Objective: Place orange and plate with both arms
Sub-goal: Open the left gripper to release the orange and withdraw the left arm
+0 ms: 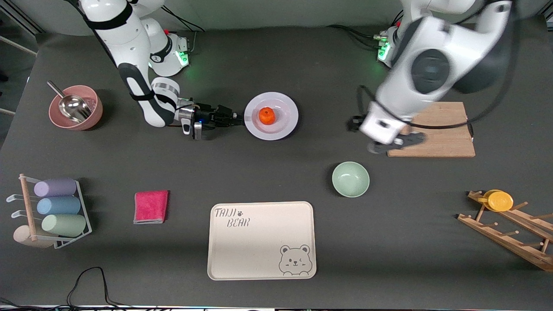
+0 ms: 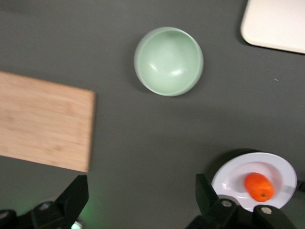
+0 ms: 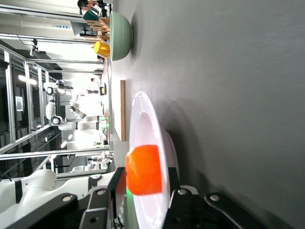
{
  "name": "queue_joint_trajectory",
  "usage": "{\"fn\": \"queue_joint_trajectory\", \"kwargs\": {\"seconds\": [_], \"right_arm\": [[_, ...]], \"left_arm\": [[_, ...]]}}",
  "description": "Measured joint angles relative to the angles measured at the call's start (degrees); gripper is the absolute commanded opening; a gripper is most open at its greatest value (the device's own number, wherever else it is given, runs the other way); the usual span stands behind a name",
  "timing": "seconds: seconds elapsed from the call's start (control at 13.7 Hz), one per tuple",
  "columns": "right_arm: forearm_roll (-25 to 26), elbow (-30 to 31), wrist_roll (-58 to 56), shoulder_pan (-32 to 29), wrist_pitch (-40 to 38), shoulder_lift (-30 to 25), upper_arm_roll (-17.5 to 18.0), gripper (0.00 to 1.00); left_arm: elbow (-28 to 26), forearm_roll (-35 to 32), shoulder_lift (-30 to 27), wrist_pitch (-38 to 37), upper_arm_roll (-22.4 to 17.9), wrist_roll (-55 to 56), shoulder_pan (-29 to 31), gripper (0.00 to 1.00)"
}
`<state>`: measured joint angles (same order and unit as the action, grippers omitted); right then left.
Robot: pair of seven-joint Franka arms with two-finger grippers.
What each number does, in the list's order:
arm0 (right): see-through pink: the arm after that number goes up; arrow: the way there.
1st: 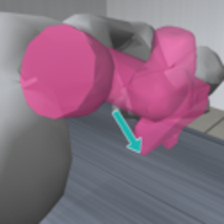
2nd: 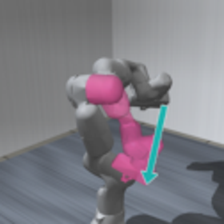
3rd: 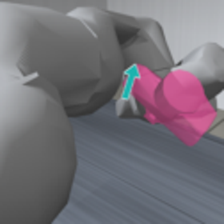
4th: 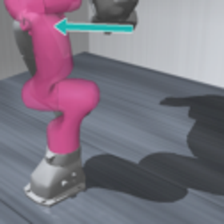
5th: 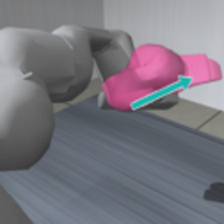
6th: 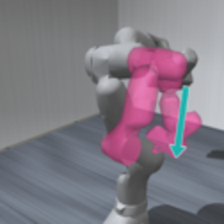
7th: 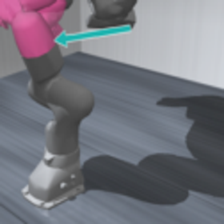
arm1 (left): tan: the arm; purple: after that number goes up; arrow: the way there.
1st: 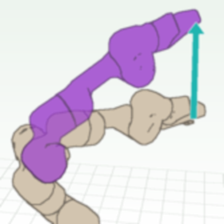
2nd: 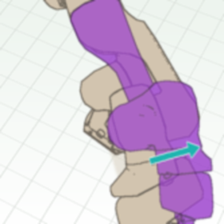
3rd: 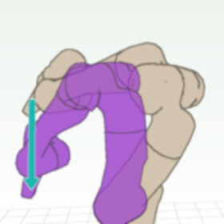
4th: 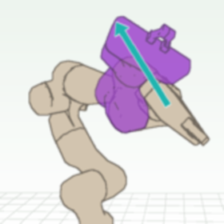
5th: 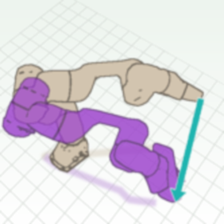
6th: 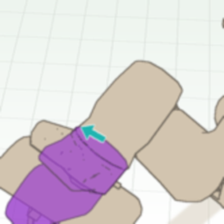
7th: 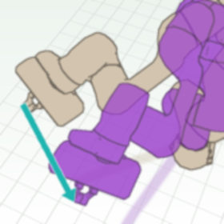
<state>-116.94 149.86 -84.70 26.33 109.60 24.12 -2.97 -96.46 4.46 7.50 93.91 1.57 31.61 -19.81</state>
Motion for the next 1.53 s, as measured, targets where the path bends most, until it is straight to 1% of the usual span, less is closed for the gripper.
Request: {"fn": "queue_joint_trajectory", "kwargs": {"seconds": [0.15,0.22,0.36,0.58,0.66,0.88,0.95,1.02,1.09,1.53], "right_arm": [[-2.5,-1.2,0.0,1.5,0.2,1.1,0.8,0.42],[-2.8,-1.7,0.0,1.8,0.3,1.7,0.9,0.42],[-3.0,-2.3,0.0,1.8,0.4,2.5,1.1,0.42],[-3.2,-2.5,-0.1,1.8,0.4,3.1,1.1,0.42],[-3.5,-2.6,-0.1,1.8,0.4,3.3,1.1,0.42],[-4.4,-3.1,-0.1,1.8,0.6,3.6,2.4,0.42],[-4.5,-3.1,-0.1,1.8,0.6,3.8,2.6,0.4],[-4.6,-3.2,-0.1,1.8,0.6,3.9,2.8,0.24],[-4.6,-3.2,-0.1,1.8,0.6,4.0,2.8,0.0],[-4.7,-3.5,-1.0,1.8,0.5,4.1,2.8,0.0]], "left_arm": [[-0.2,-1.5,-1.9,-1.5,-0.6,-7.7,6.1,1.0],[-0.5,-2.1,-3.0,-2.3,-1.5,-11.1,7.6,1.0],[-1.5,-2.5,-5.2,-3.6,-4.6,-14.8,8.2,1.0],[-2.5,-4.1,-7.5,-4.4,-6.1,-15.7,8.4,1.0],[-2.6,-4.4,-7.8,-4.6,-5.6,-15.8,9.8,1.0],[-2.8,-4.5,-8.0,-5.0,1.3,-17.4,19.3,1.0],[-2.8,-4.5,-8.1,-5.1,2.4,-18.0,21.0,1.0],[-2.8,-4.6,-8.1,-5.1,2.7,-18.5,21.6,1.0],[-2.8,-4.9,-8.2,-5.1,2.7,-18.7,21.7,1.0],[-1.7,-5.8,-8.3,-5.0,2.8,-20.5,21.7,1.0]]}}
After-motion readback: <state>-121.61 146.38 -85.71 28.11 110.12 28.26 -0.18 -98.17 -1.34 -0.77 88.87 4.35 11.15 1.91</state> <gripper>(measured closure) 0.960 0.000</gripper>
